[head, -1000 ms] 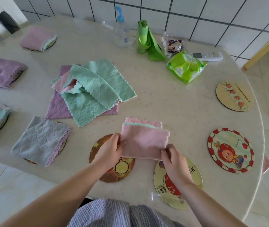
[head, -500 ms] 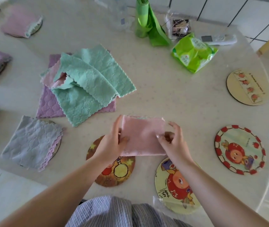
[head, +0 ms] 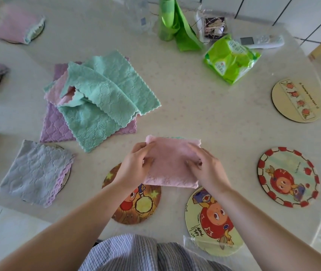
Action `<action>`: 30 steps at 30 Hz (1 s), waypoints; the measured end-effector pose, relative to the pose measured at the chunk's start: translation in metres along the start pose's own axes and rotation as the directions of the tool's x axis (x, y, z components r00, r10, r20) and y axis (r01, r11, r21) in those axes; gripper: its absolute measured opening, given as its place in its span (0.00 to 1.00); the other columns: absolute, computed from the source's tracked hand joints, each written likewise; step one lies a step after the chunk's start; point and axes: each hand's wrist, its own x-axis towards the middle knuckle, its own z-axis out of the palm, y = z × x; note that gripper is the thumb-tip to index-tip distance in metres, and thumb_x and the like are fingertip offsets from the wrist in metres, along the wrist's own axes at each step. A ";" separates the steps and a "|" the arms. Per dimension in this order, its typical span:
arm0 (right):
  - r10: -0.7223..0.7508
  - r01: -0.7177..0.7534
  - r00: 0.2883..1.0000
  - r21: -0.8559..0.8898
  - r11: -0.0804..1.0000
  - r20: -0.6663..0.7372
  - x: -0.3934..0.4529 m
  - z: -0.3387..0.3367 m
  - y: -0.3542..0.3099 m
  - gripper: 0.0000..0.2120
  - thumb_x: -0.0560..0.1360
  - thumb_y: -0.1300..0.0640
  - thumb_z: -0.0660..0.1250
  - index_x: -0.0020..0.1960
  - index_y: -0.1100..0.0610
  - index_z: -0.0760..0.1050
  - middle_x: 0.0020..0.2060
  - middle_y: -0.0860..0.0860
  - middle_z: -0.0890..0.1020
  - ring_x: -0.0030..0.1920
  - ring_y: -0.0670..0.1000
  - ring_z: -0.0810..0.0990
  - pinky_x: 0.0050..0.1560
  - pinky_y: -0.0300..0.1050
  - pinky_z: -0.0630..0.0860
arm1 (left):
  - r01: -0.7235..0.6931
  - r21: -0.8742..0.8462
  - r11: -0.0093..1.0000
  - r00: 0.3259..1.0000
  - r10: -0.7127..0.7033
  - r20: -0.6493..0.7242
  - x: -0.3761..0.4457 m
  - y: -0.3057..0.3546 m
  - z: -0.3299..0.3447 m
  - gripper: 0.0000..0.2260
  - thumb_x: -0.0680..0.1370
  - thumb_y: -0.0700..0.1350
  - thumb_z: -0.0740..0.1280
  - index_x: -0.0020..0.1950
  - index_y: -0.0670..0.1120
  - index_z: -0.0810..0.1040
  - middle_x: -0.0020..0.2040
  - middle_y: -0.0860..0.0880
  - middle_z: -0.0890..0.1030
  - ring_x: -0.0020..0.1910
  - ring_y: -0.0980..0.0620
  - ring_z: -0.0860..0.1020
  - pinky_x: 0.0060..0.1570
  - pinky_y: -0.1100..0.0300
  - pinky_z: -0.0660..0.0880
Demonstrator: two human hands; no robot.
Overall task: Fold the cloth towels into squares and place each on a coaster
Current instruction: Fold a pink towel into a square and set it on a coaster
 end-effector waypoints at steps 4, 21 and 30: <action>0.167 -0.167 0.986 0.043 0.985 0.011 0.012 -0.003 0.000 0.23 0.75 0.53 0.66 0.69 0.45 0.66 0.51 0.50 0.81 0.51 0.51 0.79 0.47 0.41 0.73 | 0.066 0.040 0.997 0.998 -0.065 -0.012 0.009 0.000 0.002 0.20 0.78 0.38 0.64 0.69 0.44 0.70 0.60 0.47 0.73 0.41 0.55 0.71 0.40 0.73 0.66; 0.299 -0.304 0.952 0.074 0.950 0.071 -0.010 -0.002 0.000 0.27 0.74 0.50 0.67 0.70 0.47 0.62 0.47 0.43 0.78 0.45 0.44 0.77 0.38 0.35 0.71 | 0.406 -0.245 0.881 0.908 -0.418 0.001 -0.013 0.011 -0.004 0.26 0.76 0.46 0.66 0.72 0.51 0.60 0.52 0.58 0.76 0.51 0.57 0.76 0.42 0.66 0.71; 0.365 -0.383 0.923 0.213 0.899 0.118 -0.013 -0.001 -0.017 0.26 0.74 0.53 0.66 0.70 0.48 0.62 0.43 0.43 0.78 0.40 0.42 0.77 0.30 0.36 0.68 | 0.372 -0.189 0.909 0.928 -0.358 0.105 0.003 0.019 -0.012 0.20 0.76 0.40 0.64 0.66 0.51 0.65 0.47 0.52 0.76 0.46 0.52 0.76 0.43 0.55 0.76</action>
